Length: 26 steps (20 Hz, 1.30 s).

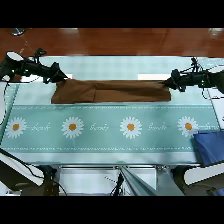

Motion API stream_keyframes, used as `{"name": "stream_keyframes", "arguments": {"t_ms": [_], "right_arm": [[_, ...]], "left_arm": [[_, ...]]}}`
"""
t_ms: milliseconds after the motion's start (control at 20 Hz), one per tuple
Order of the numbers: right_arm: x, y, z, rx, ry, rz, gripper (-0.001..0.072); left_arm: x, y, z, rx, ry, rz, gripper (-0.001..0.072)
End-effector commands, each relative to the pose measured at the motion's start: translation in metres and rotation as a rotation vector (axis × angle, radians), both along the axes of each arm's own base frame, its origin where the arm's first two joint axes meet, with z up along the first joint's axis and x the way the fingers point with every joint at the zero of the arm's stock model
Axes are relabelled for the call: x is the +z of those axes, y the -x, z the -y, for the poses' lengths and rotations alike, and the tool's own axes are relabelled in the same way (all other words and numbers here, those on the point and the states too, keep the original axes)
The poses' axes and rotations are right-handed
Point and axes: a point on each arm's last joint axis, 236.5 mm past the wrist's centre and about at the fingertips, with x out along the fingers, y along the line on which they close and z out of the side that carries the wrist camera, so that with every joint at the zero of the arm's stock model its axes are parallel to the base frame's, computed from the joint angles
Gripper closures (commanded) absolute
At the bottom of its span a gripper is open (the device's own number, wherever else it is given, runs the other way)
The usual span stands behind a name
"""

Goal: Fold the shirts.

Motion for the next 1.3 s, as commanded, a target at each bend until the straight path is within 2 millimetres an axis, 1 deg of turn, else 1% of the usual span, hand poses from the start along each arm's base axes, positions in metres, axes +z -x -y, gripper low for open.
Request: {"name": "stream_keyframes", "arguments": {"t_ms": [0, 50, 100, 200, 250, 300, 350, 400, 450, 500, 550, 600, 700, 750, 800, 900, 1000, 1100, 1150, 1200, 1250], "right_arm": [[0.001, 0.000, 0.003, 0.002, 0.005, 0.009, 0.0090], [0.005, 0.002, 0.007, 0.001, -0.002, 0.006, 0.0090], [0.011, 0.006, 0.017, 0.004, 0.001, 0.005, 0.0090], [0.019, 0.022, 0.051, 0.005, 0.044, -0.004, 0.0090], [0.017, 0.036, 0.072, 0.000, 0.073, -0.033, 0.0090], [0.012, 0.047, 0.086, -0.005, 0.090, -0.063, 0.0090], [0.006, 0.054, 0.094, -0.024, 0.083, -0.087, 0.0090], [-0.001, 0.055, 0.098, -0.051, 0.080, -0.092, 0.0090], [-0.006, 0.053, 0.098, -0.070, 0.073, -0.091, 0.0090], [-0.010, 0.047, 0.094, -0.078, 0.050, -0.087, 0.0090], [-0.012, 0.041, 0.087, -0.086, 0.018, -0.080, 0.0090], [-0.014, 0.035, 0.080, -0.093, -0.018, -0.070, 0.0091], [-0.021, 0.028, 0.064, -0.079, -0.073, -0.062, 0.0091], [-0.028, 0.028, 0.056, -0.067, -0.090, -0.075, 0.0091], [-0.032, 0.027, 0.047, -0.048, -0.106, -0.080, 0.0090], [-0.033, 0.021, 0.025, -0.010, -0.134, -0.061, 0.0091], [-0.033, 0.018, 0.002, 0.037, -0.131, -0.046, 0.0091], [-0.037, 0.018, -0.012, 0.067, -0.112, -0.054, 0.0091], [-0.038, 0.020, -0.016, 0.071, -0.109, -0.067, 0.0092], [-0.038, 0.020, -0.019, 0.068, -0.114, -0.077, 0.0120], [-0.037, 0.021, -0.020, 0.060, -0.128, -0.090, 0.0286]], "left_arm": [[-0.005, 0.021, 0.002, -0.094, -0.021, -0.057, 0.0004], [-0.001, 0.028, -0.010, -0.116, -0.048, -0.082, 0.0004], [0.003, 0.038, -0.033, -0.118, -0.106, -0.128, 0.0005], [0.018, 0.057, -0.095, -0.054, -0.261, -0.168, 0.0005], [0.031, 0.064, -0.121, -0.010, -0.313, -0.154, 0.0005], [0.044, 0.066, -0.143, 0.066, -0.337, -0.112, 0.0005], [0.058, 0.065, -0.158, 0.156, -0.342, -0.046, 0.0005], [0.070, 0.063, -0.165, 0.237, -0.337, 0.031, 0.0005], [0.079, 0.065, -0.165, 0.326, -0.321, 0.094, 0.0005], [0.083, 0.072, -0.159, 0.391, -0.307, 0.133, 0.0006], [0.083, 0.082, -0.146, 0.420, -0.301, 0.172, 0.0006], [0.079, 0.094, -0.135, 0.425, -0.309, 0.192, 0.0005], [0.066, 0.117, -0.108, 0.370, -0.325, 0.207, 0.0006], [0.059, 0.126, -0.094, 0.333, -0.323, 0.197, 0.0006], [0.053, 0.129, -0.084, 0.306, -0.319, 0.188, 0.0006], [0.048, 0.128, -0.063, 0.258, -0.306, 0.185, 0.0006], [0.046, 0.121, -0.041, 0.232, -0.270, 0.194, 0.0006], [0.043, 0.116, -0.020, 0.206, -0.248, 0.203, 0.0006], [0.041, 0.114, -0.011, 0.186, -0.247, 0.207, 0.0006], [0.037, 0.115, -0.002, 0.163, -0.243, 0.202, 0.0006], [0.035, 0.116, 0.006, 0.145, -0.238, 0.195, 0.0007]]}}
